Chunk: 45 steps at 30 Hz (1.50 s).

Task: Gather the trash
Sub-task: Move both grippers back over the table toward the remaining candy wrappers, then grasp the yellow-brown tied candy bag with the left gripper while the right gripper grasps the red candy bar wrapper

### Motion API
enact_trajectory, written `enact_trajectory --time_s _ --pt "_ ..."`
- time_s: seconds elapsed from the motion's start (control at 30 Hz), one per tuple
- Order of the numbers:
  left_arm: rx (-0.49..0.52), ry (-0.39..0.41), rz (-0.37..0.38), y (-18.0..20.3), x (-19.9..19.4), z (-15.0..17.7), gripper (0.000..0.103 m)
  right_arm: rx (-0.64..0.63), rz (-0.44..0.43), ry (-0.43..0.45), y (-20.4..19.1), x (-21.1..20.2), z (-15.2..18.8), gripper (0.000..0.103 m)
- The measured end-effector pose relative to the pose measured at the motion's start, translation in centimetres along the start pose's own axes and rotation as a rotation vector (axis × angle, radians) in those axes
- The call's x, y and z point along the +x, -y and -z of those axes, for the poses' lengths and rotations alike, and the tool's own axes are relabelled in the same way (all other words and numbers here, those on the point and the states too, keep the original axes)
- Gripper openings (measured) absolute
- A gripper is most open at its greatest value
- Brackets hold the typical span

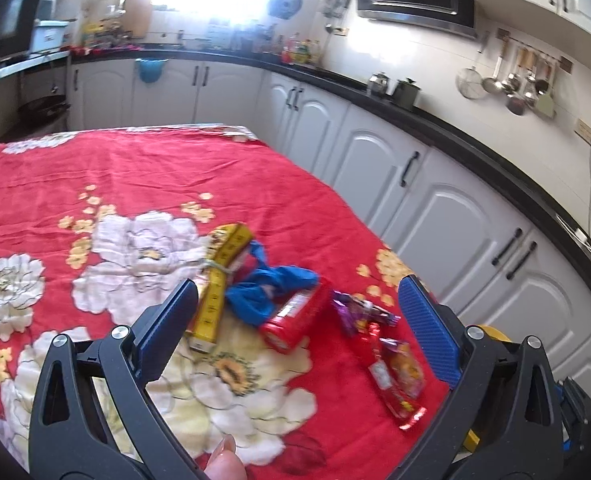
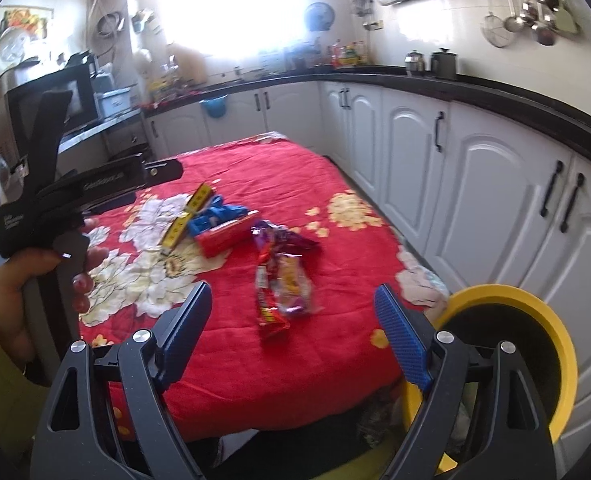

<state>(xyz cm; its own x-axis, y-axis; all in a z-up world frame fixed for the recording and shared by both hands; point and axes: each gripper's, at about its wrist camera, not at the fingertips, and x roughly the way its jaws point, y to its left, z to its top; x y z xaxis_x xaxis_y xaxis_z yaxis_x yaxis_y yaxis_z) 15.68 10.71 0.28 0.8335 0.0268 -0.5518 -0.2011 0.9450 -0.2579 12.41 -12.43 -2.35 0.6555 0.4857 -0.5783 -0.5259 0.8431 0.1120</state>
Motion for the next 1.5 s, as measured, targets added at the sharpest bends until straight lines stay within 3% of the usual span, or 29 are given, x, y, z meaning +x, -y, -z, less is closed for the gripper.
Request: enact_trajectory --time_s 0.27,0.53,0.77,0.83,0.9,1.0,1.2,1.27,1.33,1.5 --pt "-0.034 -0.004 -0.085 -3.3 1.2 0.0 0.092 -0.057 -0.055 -0.064 -2.2 3.4 -0.3 0.077" --pt "-0.037 -0.044 -0.148 -5.7 3.6 0.6 0.092 -0.099 -0.082 -0.157 -3.0 7.7 0.0 0.056" --pt "-0.026 -0.098 -0.160 -6.5 6.0 0.7 0.091 -0.137 -0.047 -0.216 -3.4 11.1 0.4 0.045" --pt "-0.012 -0.110 -0.161 -6.5 6.7 0.6 0.082 -0.130 -0.043 -0.229 -3.2 11.9 0.6 0.043" --pt "-0.011 -0.123 -0.153 -6.5 7.3 0.6 0.081 -0.119 -0.049 -0.235 -3.1 12.4 0.6 0.042" --pt "-0.031 -0.155 -0.147 -7.0 8.4 0.7 0.065 -0.101 -0.061 -0.239 -2.9 12.6 0.8 0.036" --pt "-0.088 -0.202 -0.120 -8.2 9.9 1.4 0.062 -0.057 -0.082 -0.237 -2.3 12.6 1.1 0.029" --pt "-0.092 -0.204 -0.117 -8.3 10.0 1.5 0.055 -0.044 -0.082 -0.235 -2.1 12.7 1.2 0.027" --pt "-0.093 -0.207 -0.124 -8.3 10.0 1.7 0.037 -0.019 -0.069 -0.230 -1.7 12.7 1.2 0.017" --pt "-0.119 -0.209 -0.105 -9.0 9.8 1.9 0.025 0.005 -0.081 -0.221 -1.5 12.2 1.5 0.013"
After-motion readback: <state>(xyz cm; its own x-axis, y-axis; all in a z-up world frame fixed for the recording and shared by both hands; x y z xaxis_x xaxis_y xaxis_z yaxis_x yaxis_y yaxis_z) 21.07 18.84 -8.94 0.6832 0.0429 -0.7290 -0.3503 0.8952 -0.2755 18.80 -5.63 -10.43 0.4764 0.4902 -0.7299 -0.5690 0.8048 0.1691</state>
